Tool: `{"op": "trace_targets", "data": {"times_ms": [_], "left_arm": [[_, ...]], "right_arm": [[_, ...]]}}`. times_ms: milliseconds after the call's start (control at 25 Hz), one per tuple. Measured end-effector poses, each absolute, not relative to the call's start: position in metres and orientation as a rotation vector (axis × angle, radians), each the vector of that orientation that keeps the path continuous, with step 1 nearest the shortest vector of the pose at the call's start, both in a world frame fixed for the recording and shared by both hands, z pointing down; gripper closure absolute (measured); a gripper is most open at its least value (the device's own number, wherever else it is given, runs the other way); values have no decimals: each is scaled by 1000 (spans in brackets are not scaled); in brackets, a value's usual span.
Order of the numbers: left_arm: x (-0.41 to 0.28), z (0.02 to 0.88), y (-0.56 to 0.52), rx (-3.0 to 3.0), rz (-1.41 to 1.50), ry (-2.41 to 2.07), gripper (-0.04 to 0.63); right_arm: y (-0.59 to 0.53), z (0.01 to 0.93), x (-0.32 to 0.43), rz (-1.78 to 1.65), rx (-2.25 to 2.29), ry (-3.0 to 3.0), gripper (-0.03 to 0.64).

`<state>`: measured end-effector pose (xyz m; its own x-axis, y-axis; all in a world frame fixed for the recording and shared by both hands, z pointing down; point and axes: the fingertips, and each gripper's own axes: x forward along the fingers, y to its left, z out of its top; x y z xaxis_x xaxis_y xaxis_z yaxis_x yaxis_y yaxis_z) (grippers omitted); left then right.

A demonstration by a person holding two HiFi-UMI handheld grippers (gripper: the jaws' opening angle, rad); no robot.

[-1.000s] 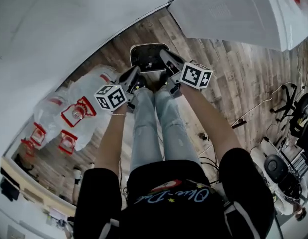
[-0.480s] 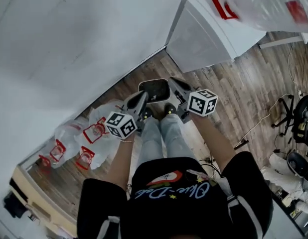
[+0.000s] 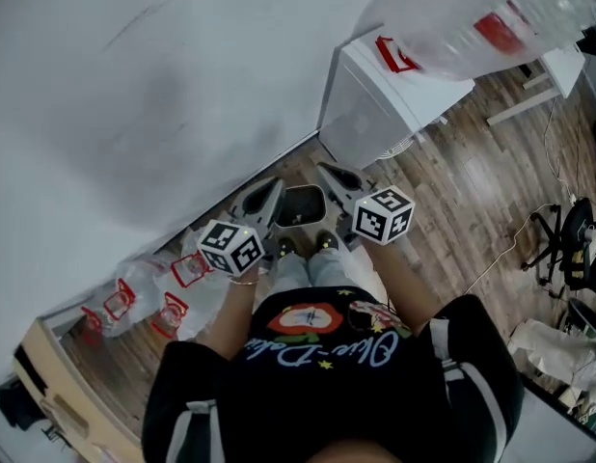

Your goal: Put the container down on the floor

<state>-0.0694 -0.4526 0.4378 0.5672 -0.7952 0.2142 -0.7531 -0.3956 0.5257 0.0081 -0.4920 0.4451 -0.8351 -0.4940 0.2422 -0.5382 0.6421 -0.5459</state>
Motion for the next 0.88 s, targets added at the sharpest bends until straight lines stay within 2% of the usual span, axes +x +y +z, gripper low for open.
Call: {"op": "trace_targets", "data": {"times_ms": [400,880], "left_arm": [[-68,373,-445,2315,-148,-1244,589],[-62,368,-435,2336,-126,-1259,589]], "right_arm": [[-494,393,5,847,845,-2862,617],[-477,384,-7,813,735,-2878,618]]}}
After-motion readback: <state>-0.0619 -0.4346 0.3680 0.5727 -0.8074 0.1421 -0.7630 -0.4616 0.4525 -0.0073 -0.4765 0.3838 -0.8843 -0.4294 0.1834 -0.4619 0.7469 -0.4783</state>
